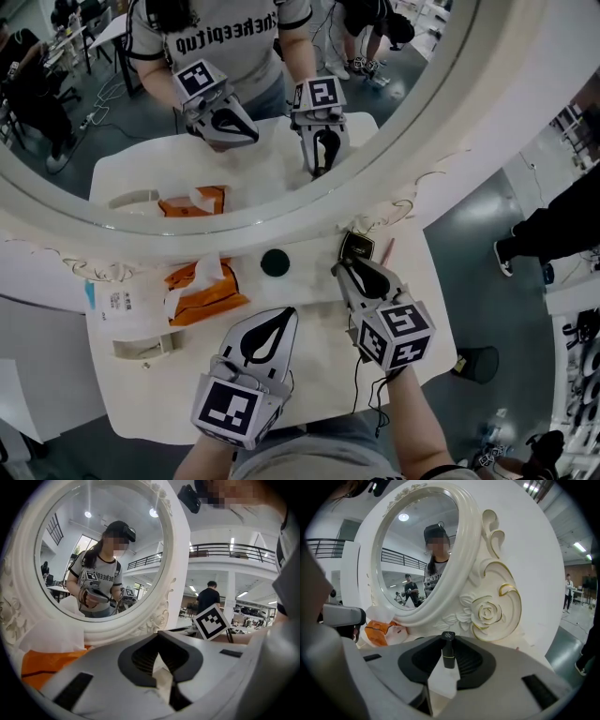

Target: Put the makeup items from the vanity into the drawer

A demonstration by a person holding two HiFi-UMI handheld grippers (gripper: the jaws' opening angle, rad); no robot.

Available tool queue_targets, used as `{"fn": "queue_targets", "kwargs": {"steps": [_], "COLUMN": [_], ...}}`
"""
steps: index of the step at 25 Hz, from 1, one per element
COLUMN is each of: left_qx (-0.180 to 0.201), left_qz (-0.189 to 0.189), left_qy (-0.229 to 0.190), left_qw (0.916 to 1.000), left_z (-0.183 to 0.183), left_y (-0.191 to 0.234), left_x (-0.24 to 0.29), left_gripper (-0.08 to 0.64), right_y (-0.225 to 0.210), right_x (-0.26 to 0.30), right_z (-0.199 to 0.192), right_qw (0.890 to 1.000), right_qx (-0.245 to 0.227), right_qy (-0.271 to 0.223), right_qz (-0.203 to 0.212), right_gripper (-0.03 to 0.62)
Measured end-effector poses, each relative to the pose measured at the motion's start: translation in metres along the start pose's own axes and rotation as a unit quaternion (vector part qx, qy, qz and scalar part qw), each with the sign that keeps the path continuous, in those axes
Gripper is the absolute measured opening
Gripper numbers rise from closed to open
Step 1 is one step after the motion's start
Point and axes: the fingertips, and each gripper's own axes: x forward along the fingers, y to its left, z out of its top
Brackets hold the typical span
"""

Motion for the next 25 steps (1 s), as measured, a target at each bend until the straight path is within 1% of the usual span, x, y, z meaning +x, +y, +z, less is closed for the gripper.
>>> {"fn": "queue_targets", "kwargs": {"steps": [3, 6, 8, 10, 13, 25], "left_qx": [0.006, -0.001, 0.001, 0.008, 0.028, 0.044], "left_qz": [-0.008, -0.021, -0.030, -0.039, -0.053, -0.105], "left_qy": [0.001, 0.013, 0.014, 0.011, -0.009, -0.002], "left_qw": [0.9999, 0.9997, 0.9994, 0.9992, 0.9982, 0.9935], "left_z": [-0.001, -0.001, -0.001, 0.000, 0.003, 0.001], "left_y": [-0.005, -0.015, -0.021, -0.027, -0.034, -0.072], "left_x": [0.002, 0.005, 0.007, 0.010, 0.016, 0.030], "left_gripper": [0.040, 0.040, 0.040, 0.040, 0.040, 0.040], "right_y": [-0.003, -0.009, -0.014, -0.019, -0.028, -0.057], "right_x": [-0.008, -0.016, -0.023, -0.030, -0.042, -0.081], "right_z": [0.003, 0.003, 0.002, 0.001, -0.002, -0.016], "right_qw": [1.000, 1.000, 1.000, 0.999, 0.999, 0.995], "right_qx": [0.003, 0.005, 0.008, 0.012, 0.019, 0.044], "right_qy": [-0.007, -0.011, -0.014, -0.016, -0.018, -0.026], "right_qz": [-0.005, -0.014, -0.022, -0.030, -0.043, -0.091], "right_gripper": [0.109, 0.109, 0.109, 0.109, 0.109, 0.109]}}
